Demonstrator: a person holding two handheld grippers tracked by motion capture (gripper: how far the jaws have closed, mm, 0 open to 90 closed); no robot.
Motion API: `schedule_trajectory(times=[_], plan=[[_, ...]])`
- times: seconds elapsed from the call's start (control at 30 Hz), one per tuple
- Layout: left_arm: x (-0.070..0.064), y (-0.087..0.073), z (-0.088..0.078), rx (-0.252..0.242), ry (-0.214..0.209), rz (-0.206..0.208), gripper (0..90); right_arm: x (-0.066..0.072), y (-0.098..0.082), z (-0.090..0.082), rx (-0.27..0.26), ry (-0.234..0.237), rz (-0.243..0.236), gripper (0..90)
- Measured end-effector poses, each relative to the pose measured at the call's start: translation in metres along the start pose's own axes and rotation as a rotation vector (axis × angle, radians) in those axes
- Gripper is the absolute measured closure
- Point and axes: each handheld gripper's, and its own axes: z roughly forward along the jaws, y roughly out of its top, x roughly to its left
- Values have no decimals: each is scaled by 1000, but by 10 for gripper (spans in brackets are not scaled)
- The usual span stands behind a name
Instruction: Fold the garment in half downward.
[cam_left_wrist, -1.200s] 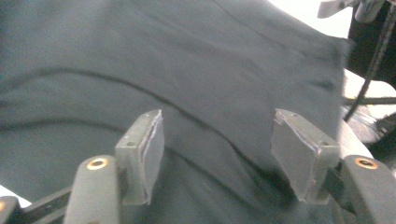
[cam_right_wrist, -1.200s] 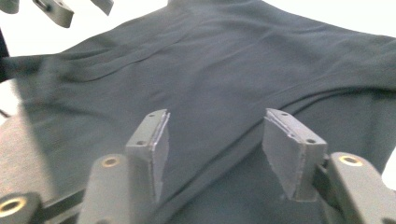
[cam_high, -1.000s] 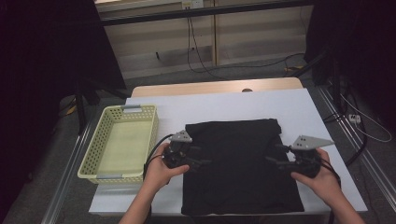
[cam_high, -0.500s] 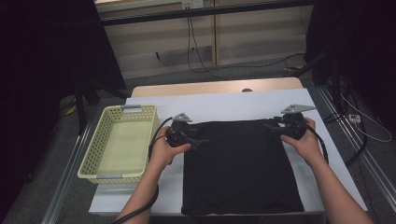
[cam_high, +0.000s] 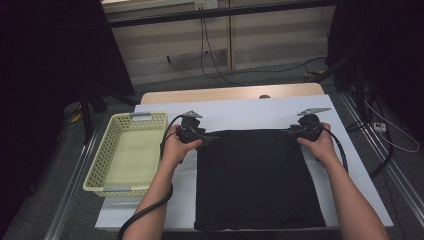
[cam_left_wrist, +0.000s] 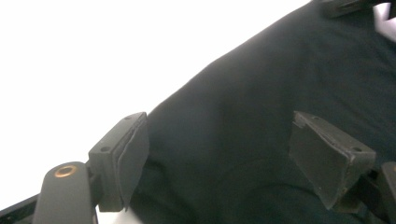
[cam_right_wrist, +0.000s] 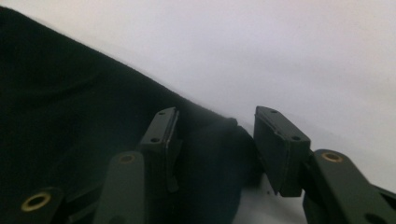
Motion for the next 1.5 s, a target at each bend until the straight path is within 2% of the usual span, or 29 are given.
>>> schedule_trajectory(times=[0.07, 0.13, 0.2, 0.3, 0.33, 0.43, 0.53, 0.7, 0.8, 0.83, 0.87, 0.93, 1.07, 1.1, 1.2, 1.4, 1.5], plan=[[5, 2, 1, 3, 17, -13, 210, 3, -1, -1, 2, -8, -18, 577], [9, 4, 3, -5, 32, -35, 206, 4, -1, -3, 14, 4, -9, 670], [12, 6, 5, 3, 78, -35, 205, 4, 0, -5, 28, 31, 4, 773], [15, 7, 9, 13, 105, -34, 206, 4, 0, -9, 41, 36, -4, 819], [16, 7, 11, 20, 106, -27, 210, 4, 0, -12, 29, 31, 0, 823], [21, 4, 15, 17, 117, -51, 231, -3, -3, -22, -39, 34, 45, 829], [25, 0, 19, 31, 137, -60, 247, -5, -6, -27, -43, 27, 53, 831], [27, -5, 21, 21, 129, -57, 296, -5, -8, -33, -71, 40, 60, 831], [23, -7, 19, 33, 131, -42, 424, -3, -10, -33, -71, 41, 56, 830], [21, -8, 18, 40, 106, -39, 472, -2, -10, -32, -70, 43, 57, 830], [20, -8, 18, 42, 100, -28, 527, -1, -11, -32, -70, 44, 57, 830], [17, -10, 17, 46, 114, -14, 595, 0, -12, -30, -69, 44, 56, 830], [14, -9, 14, 77, 88, -35, 798, 2, -13, -30, -69, 41, 62, 830], [13, -7, 12, 79, 94, -30, 826, 2, -13, -31, -72, 42, 64, 830], [9, 0, 2, 43, 105, -35, 847, 2, -10, -36, -95, 40, 66, 830], [2, 22, -25, -8, 121, -1, 854, 2, 5, -49, -154, 10, 63, 831], [0, 30, -34, -33, 127, -1, 855, 3, 12, -55, -187, 1, 68, 831]])
